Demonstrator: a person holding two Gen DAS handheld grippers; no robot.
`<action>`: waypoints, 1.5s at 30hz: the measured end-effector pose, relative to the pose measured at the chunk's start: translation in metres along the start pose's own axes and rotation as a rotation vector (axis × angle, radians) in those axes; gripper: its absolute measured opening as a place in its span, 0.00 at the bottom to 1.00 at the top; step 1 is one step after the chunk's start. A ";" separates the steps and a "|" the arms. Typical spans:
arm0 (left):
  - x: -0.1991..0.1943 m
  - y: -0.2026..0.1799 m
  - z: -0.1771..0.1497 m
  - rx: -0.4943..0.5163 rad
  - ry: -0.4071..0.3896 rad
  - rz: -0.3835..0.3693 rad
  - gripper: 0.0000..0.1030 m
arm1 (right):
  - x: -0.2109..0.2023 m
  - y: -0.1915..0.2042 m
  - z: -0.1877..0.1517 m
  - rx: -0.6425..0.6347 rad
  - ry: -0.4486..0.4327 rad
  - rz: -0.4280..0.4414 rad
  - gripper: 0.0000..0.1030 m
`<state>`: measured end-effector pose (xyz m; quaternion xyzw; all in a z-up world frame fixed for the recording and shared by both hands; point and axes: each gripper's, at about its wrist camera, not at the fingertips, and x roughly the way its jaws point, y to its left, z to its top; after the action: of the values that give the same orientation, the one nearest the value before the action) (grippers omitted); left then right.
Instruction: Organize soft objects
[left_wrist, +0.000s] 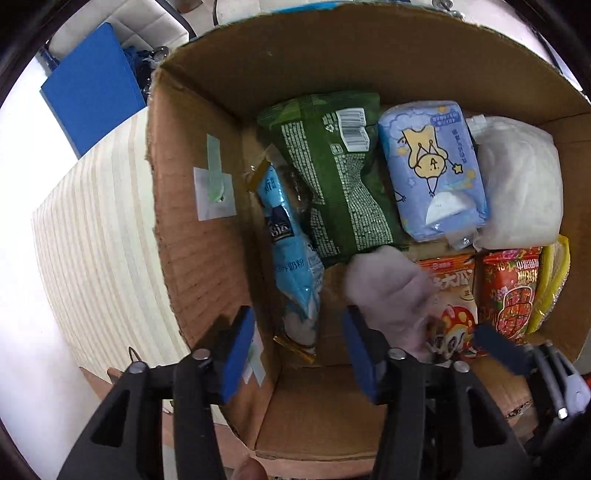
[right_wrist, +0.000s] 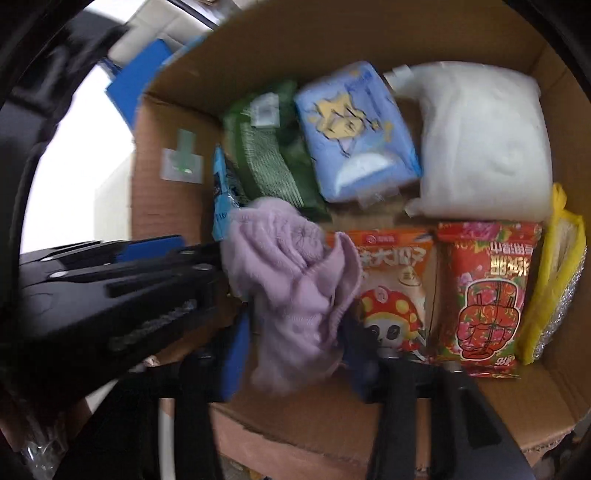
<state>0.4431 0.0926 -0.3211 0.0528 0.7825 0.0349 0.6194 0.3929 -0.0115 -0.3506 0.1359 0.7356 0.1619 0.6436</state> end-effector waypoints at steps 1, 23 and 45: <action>-0.001 0.002 -0.003 -0.009 -0.004 -0.013 0.52 | -0.001 -0.001 0.001 -0.005 -0.014 -0.005 0.79; -0.076 0.013 -0.102 -0.154 -0.380 -0.148 0.97 | -0.094 -0.026 -0.037 -0.136 -0.264 -0.411 1.00; -0.161 0.008 -0.185 -0.161 -0.578 -0.131 0.98 | -0.200 -0.022 -0.114 -0.144 -0.416 -0.405 1.00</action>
<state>0.3001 0.0821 -0.1222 -0.0394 0.5703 0.0402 0.8195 0.3066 -0.1205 -0.1657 -0.0292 0.5868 0.0509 0.8076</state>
